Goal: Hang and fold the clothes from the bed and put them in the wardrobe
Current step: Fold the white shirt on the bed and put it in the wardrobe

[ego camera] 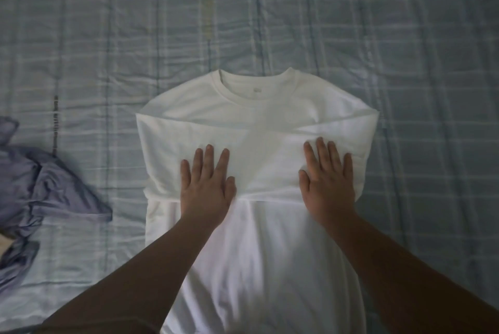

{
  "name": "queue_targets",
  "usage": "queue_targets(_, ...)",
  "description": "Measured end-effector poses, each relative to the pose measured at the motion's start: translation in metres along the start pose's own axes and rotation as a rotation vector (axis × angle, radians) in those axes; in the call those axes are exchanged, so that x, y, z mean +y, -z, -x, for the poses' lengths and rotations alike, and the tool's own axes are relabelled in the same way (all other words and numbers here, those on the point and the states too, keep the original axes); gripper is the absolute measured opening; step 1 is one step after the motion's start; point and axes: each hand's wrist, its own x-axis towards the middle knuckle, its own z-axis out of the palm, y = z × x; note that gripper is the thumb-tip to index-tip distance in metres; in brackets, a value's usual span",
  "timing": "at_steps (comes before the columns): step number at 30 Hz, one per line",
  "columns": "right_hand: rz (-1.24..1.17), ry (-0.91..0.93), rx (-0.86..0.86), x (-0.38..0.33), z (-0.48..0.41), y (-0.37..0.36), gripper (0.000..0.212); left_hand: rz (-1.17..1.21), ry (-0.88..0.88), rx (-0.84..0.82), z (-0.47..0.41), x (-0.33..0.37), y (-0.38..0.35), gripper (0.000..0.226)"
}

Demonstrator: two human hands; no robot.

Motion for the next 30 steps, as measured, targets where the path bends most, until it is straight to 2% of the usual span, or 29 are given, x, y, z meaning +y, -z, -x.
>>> queue_targets(7, -0.014, 0.004, 0.038, -0.003, 0.000, -0.006, 0.060, -0.016, -0.021, -0.025, -0.002, -0.003, -0.012, 0.064)
queue_targets(12, -0.262, 0.085, 0.119, 0.002, 0.030, 0.017, 0.046, 0.130, -0.163, 0.006, 0.028, -0.015, 0.011, 0.059)
queue_targets(14, -0.376, 0.028, 0.143, 0.007, 0.067, 0.021, 0.045, 0.217, -0.161, 0.055, 0.064, -0.029, 0.014, 0.060)
queue_targets(17, -0.383, -0.094, 0.107, 0.015, 0.139, 0.021, 0.051, 0.334, 0.002, 0.090, 0.132, -0.060, 0.005, 0.063)
queue_targets(20, -0.409, -0.289, 0.016, 0.016, 0.211, 0.017, 0.055, 0.399, 0.239, 0.033, 0.201, -0.090, -0.010, 0.067)
queue_targets(22, -0.554, -0.522, -0.041, 0.010, 0.251, 0.017, 0.059, 0.541, 0.378, -0.045, 0.245, -0.101, -0.020, 0.068)
queue_targets(25, -0.743, -0.839, -0.066, 0.005, 0.289, 0.018, 0.056, 0.694, 0.466, -0.196, 0.286, -0.105, -0.026, 0.070)
queue_targets(27, -0.829, -0.959, -0.112, 0.006, 0.299, 0.019, 0.053, 0.836, 0.622, -0.293, 0.298, -0.106, -0.031, 0.065)
queue_targets(29, -0.876, -1.031, -0.231, 0.010, 0.305, 0.018, 0.051, 1.008, 0.830, -0.383, 0.301, -0.106, -0.036, 0.052)
queue_targets(30, -0.893, -1.043, -0.300, 0.013, 0.308, 0.019, 0.048, 1.077, 0.870, -0.443, 0.302, -0.107, -0.038, 0.045)
